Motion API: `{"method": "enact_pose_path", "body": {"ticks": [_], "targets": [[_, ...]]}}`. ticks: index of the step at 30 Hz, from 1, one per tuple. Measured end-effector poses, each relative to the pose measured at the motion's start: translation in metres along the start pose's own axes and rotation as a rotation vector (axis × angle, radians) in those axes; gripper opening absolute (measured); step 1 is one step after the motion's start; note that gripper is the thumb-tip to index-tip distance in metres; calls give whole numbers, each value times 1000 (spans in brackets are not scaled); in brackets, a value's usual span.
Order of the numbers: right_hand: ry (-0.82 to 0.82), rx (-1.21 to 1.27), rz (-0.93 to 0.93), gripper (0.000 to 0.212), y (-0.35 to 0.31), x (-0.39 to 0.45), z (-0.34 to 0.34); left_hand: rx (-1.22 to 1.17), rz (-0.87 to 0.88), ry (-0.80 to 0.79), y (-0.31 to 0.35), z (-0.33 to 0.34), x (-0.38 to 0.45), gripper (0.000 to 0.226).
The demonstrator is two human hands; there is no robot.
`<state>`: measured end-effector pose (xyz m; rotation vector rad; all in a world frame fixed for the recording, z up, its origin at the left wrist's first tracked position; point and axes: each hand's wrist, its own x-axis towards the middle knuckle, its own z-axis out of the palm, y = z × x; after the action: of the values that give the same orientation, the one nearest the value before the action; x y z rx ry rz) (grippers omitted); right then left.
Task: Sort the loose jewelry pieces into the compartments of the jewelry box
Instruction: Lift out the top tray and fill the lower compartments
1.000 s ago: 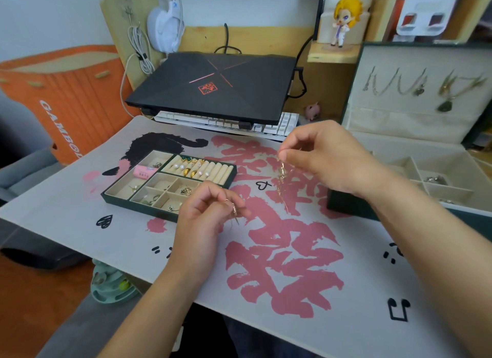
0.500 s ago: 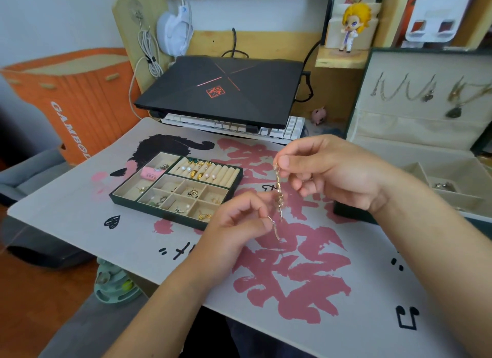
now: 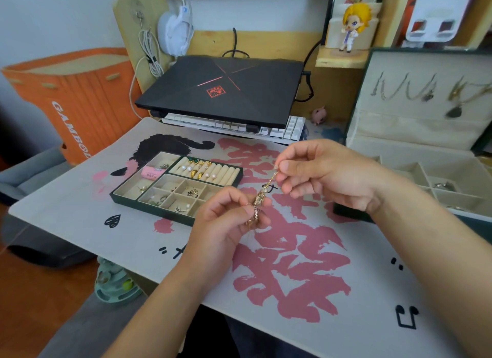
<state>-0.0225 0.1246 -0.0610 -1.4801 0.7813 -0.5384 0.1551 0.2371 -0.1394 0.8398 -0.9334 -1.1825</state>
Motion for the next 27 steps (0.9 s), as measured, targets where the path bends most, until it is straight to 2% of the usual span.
{"method": "enact_pose_path", "body": {"ticks": [7, 12, 16, 24, 27], "targets": [[-16, 53, -42, 6, -3, -1, 2, 77, -88, 5, -4, 1, 5, 11], [19, 55, -55, 8, -4, 0, -2, 56, -79, 63, -5, 0, 6, 7], [18, 54, -60, 7, -4, 0, -7, 158, -53, 110, -7, -1, 5, 5], [13, 32, -35, 6, -2, 1, -15, 249, 22, 189, -6, -4, 3, 18], [-26, -117, 58, 9, 0, -1, -13, 291, 69, 199, 3, 1, 1, 22]]}}
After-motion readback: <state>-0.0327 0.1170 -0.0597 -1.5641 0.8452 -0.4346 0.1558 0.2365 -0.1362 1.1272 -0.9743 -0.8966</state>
